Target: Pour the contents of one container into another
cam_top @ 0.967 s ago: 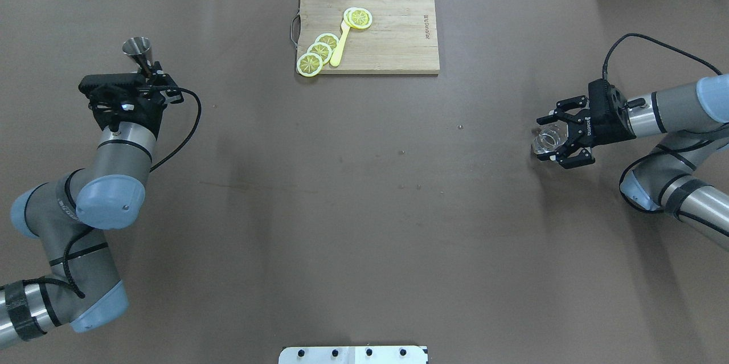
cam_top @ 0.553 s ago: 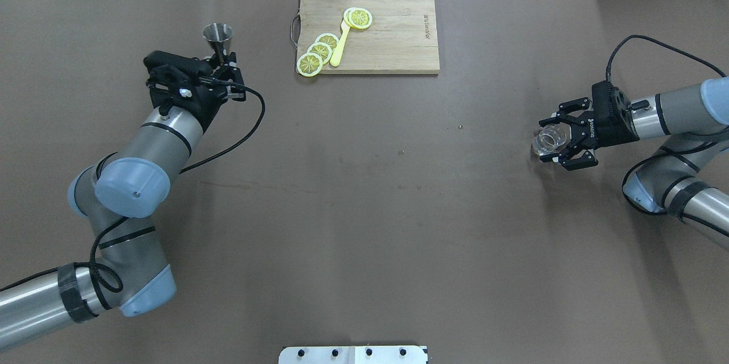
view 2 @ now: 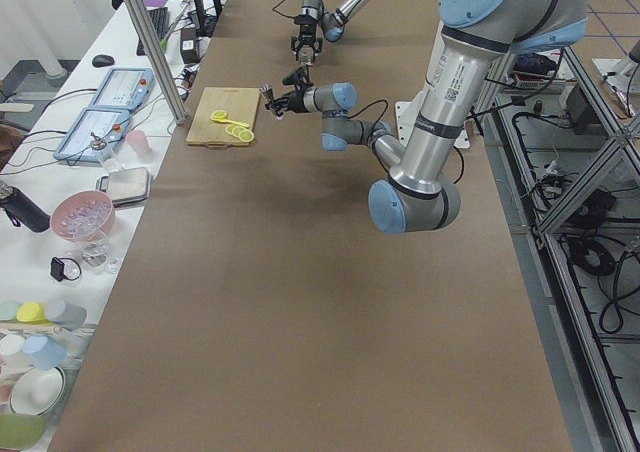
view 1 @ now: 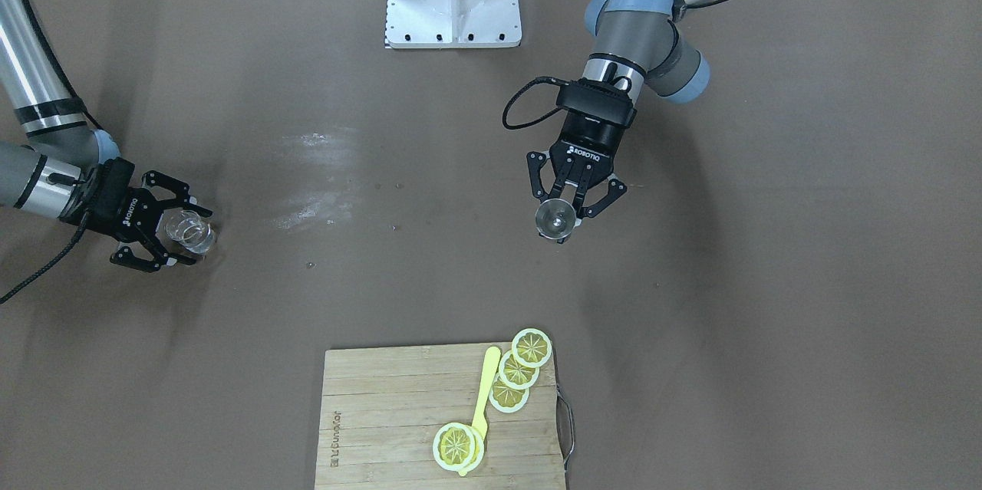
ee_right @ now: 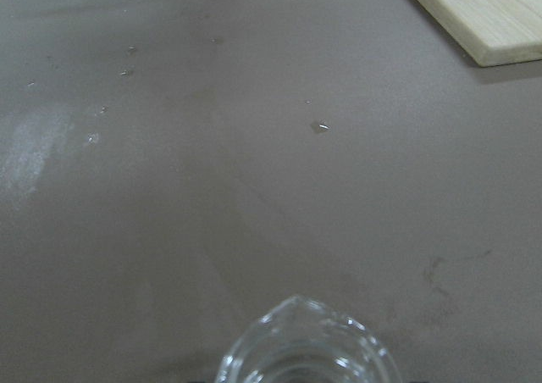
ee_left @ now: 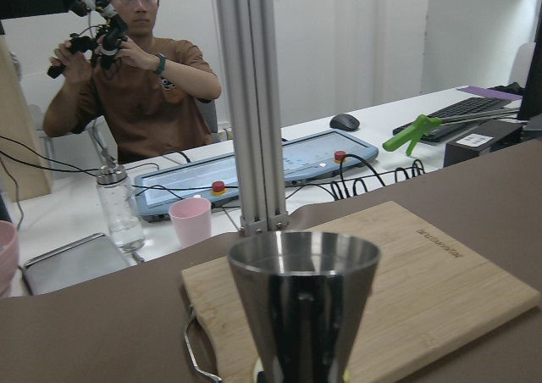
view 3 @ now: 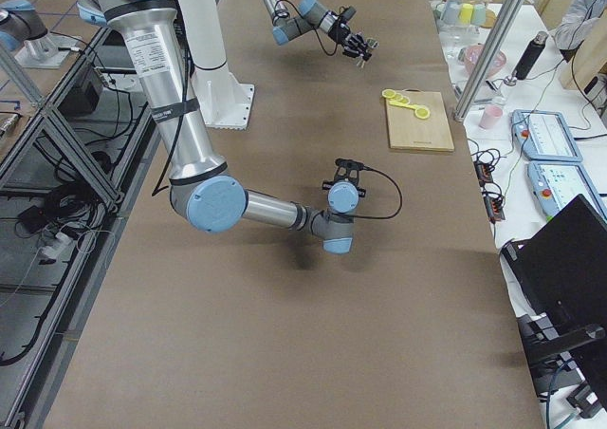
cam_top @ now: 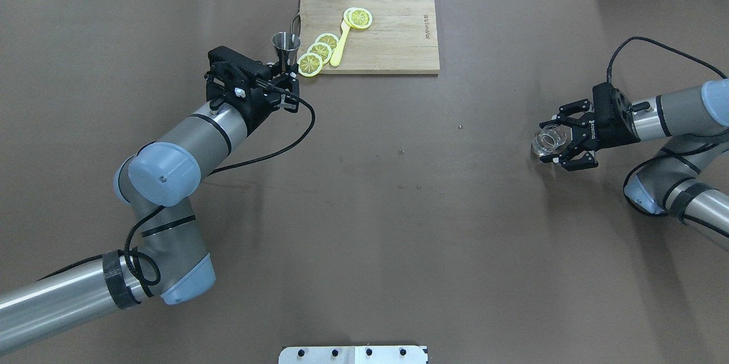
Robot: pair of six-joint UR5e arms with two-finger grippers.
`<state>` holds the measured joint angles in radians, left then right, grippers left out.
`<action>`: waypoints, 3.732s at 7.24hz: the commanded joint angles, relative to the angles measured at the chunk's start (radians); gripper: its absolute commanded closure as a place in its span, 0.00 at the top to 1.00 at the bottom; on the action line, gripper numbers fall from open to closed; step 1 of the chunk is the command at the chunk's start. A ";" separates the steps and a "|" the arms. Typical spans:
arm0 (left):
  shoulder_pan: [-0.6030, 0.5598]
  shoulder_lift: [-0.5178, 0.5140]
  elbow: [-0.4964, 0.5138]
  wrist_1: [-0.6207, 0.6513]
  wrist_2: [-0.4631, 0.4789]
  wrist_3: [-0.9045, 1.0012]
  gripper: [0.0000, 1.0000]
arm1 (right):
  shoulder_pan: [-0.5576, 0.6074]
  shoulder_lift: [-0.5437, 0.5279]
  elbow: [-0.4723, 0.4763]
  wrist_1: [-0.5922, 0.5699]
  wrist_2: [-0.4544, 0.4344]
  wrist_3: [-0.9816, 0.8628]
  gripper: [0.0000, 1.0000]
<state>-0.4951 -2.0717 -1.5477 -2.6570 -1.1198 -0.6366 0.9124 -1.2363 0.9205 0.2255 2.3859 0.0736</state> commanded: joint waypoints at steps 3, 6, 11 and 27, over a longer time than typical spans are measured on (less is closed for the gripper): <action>0.065 -0.034 0.060 -0.080 -0.022 0.058 0.00 | -0.001 0.000 0.000 0.000 -0.002 -0.002 0.72; 0.105 -0.061 0.115 -0.162 -0.038 0.071 0.00 | -0.001 -0.003 0.000 0.000 -0.002 -0.002 0.62; 0.105 -0.132 0.150 -0.296 -0.144 0.221 0.00 | 0.005 -0.012 0.033 -0.003 0.007 0.001 0.27; 0.135 -0.214 0.235 -0.471 -0.339 0.437 0.00 | 0.082 -0.199 0.671 -0.594 -0.040 -0.321 0.00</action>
<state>-0.3610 -2.2851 -1.3148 -3.1278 -1.4585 -0.1994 1.0066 -1.3758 1.4585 -0.2119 2.3779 -0.1436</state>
